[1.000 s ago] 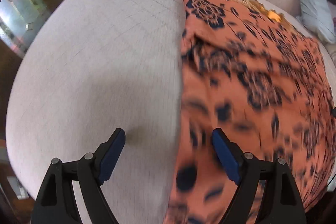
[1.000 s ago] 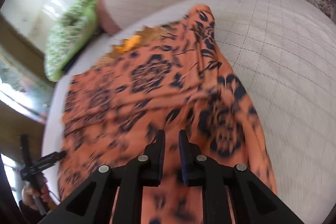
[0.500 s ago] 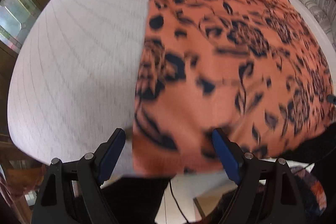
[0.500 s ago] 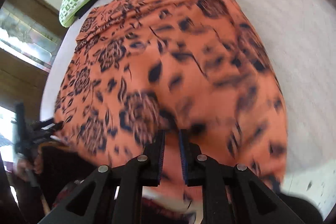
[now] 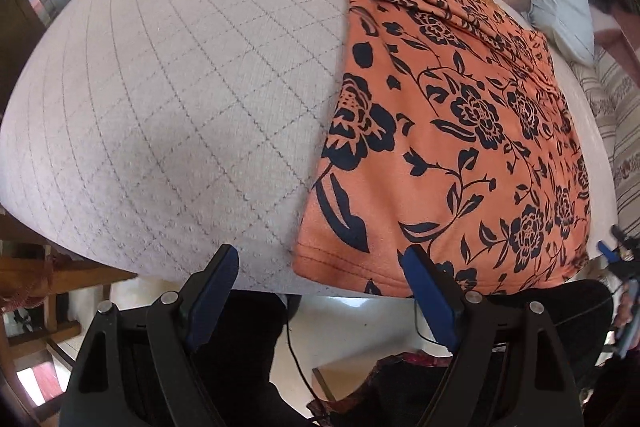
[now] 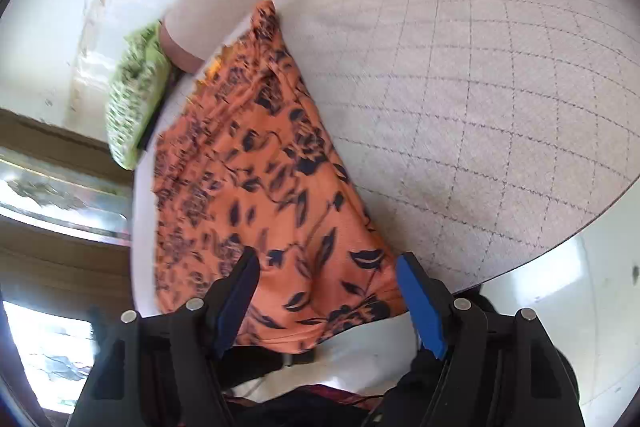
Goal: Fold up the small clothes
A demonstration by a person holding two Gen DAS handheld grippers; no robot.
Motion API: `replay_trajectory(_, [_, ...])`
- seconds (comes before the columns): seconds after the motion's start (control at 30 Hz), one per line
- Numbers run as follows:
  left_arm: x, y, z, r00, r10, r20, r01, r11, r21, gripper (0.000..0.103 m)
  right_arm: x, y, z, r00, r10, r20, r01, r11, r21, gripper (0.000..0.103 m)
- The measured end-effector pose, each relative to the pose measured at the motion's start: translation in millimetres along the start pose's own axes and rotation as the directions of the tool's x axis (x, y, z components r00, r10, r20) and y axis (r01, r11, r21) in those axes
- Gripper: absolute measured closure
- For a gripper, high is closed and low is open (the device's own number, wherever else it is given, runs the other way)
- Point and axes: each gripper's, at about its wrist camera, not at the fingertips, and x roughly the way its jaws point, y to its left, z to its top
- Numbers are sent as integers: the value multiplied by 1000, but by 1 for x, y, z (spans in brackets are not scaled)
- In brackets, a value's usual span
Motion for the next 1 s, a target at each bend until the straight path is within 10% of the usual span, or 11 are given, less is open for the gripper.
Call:
replay_trajectory(0.17, [14, 4, 7, 998, -53, -23, 52, 998, -42, 19, 38, -1, 0, 985, -79, -151, 84, 996, 27, 31])
replay_trajectory(0.3, [23, -3, 3, 999, -31, -33, 31, 1000, -1, 61, 42, 10, -3, 978, -141, -154, 136, 990, -44, 37])
replay_trajectory(0.5, [14, -14, 2, 999, -43, 5, 42, 997, 72, 78, 50, 21, -13, 972, -126, -199, 106, 988, -109, 81])
replay_trajectory(0.6, [10, -14, 4, 999, -35, 17, 34, 996, 80, 74, 53, 30, -17, 969, -149, -196, 122, 982, -143, 82])
replay_trajectory(0.7, [15, -13, 11, 999, 41, 13, -41, 997, 63, 21, 59, 26, -14, 963, -150, -223, 129, 986, -105, 81])
replay_trajectory(0.83, [24, -13, 9, 999, 44, 4, -44, 997, 67, 23, 62, 30, -16, 959, -168, -228, 140, 981, -137, 79])
replay_trajectory(1.0, [17, -27, 8, 1000, 5, 21, -8, 990, 141, 92, 55, 43, -18, 969, -136, -205, 98, 978, -185, 90])
